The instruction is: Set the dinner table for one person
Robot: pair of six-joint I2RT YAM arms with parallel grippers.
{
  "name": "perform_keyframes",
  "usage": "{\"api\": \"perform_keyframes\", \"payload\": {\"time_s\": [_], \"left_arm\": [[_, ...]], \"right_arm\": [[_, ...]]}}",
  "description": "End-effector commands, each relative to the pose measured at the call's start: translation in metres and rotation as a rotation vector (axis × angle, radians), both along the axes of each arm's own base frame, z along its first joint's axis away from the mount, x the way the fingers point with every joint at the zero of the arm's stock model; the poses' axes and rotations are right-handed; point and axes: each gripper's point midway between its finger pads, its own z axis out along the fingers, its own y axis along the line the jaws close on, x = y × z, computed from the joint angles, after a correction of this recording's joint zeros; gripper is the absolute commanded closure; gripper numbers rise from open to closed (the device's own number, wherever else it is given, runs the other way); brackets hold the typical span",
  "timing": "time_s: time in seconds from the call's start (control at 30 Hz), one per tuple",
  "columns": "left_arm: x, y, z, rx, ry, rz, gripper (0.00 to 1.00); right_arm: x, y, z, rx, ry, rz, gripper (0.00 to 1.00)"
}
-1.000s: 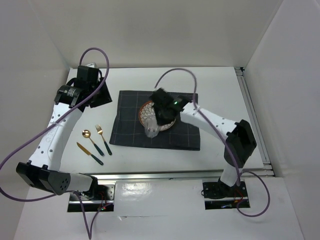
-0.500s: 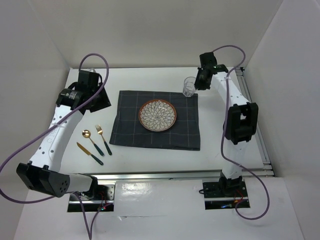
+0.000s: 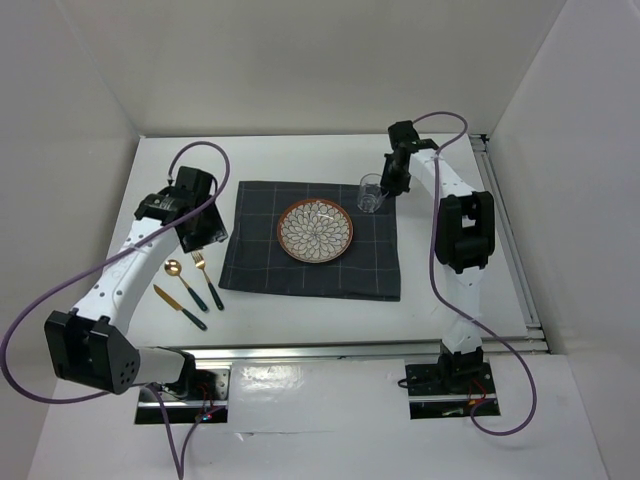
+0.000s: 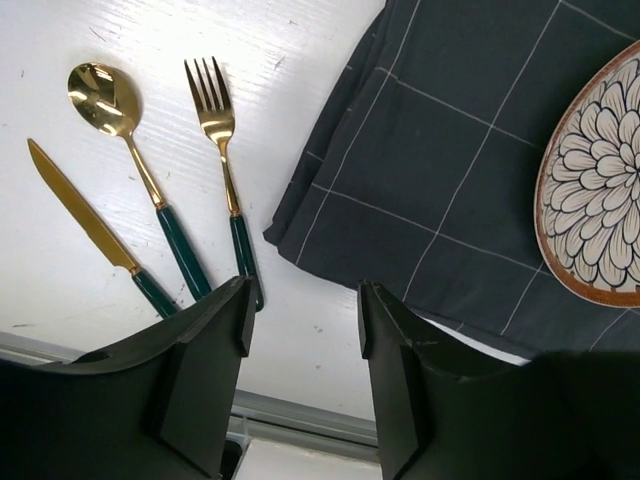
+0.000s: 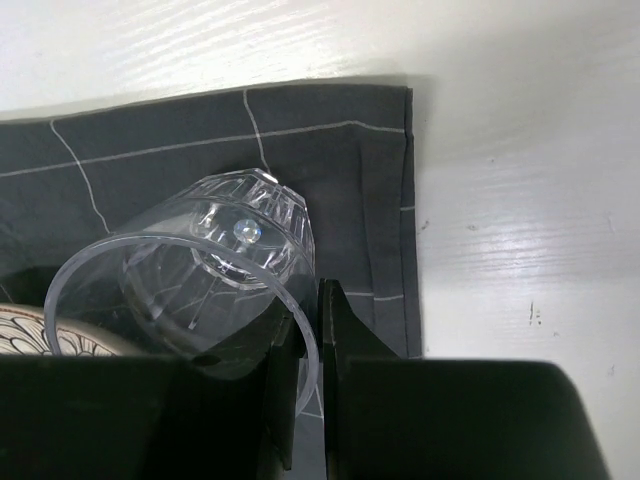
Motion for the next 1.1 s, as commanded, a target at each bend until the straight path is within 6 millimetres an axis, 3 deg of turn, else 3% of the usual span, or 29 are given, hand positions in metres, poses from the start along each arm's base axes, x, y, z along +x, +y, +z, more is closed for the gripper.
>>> {"api": "perform_keyframes", "payload": {"time_s": [0.0, 0.07, 0.23, 0.37, 0.47, 0.57, 0.6, 0.63, 0.87, 1.07], "left_arm": [[0.008, 0.004, -0.003, 0.013, -0.013, 0.031, 0.37], [0.004, 0.009, -0.013, 0.027, 0.007, 0.065, 0.18], [-0.001, 0.016, -0.035, 0.017, 0.06, 0.097, 0.18], [-0.005, 0.029, -0.04, 0.012, 0.092, 0.163, 0.19], [-0.016, 0.05, -0.05, -0.022, 0.133, 0.255, 0.26], [-0.01, 0.048, -0.055, -0.061, 0.114, 0.242, 0.37], [-0.011, 0.044, -0.068, -0.075, 0.148, 0.235, 0.42], [-0.007, 0.043, -0.074, -0.085, 0.15, 0.23, 0.45], [-0.012, 0.029, -0.122, -0.114, 0.236, 0.229, 0.46], [-0.021, 0.026, -0.151, -0.126, 0.293, 0.225, 0.46]], "right_arm": [[0.02, 0.006, 0.019, 0.026, -0.088, 0.026, 0.91], [0.024, 0.006, 0.024, 0.029, -0.107, 0.027, 0.74], [0.022, 0.014, 0.026, 0.043, -0.103, 0.055, 0.33], [0.028, 0.017, 0.066, 0.032, -0.175, 0.062, 0.15], [0.032, 0.02, 0.123, 0.029, -0.292, 0.07, 0.11], [0.026, 0.028, 0.172, 0.04, -0.396, 0.08, 0.08], [0.023, 0.027, 0.174, 0.041, -0.402, 0.08, 0.08], [0.016, 0.033, 0.192, 0.057, -0.435, 0.096, 0.08], [-0.012, 0.049, 0.206, 0.086, -0.46, 0.144, 0.08], [-0.021, 0.045, 0.189, 0.009, -0.411, 0.156, 0.07]]}}
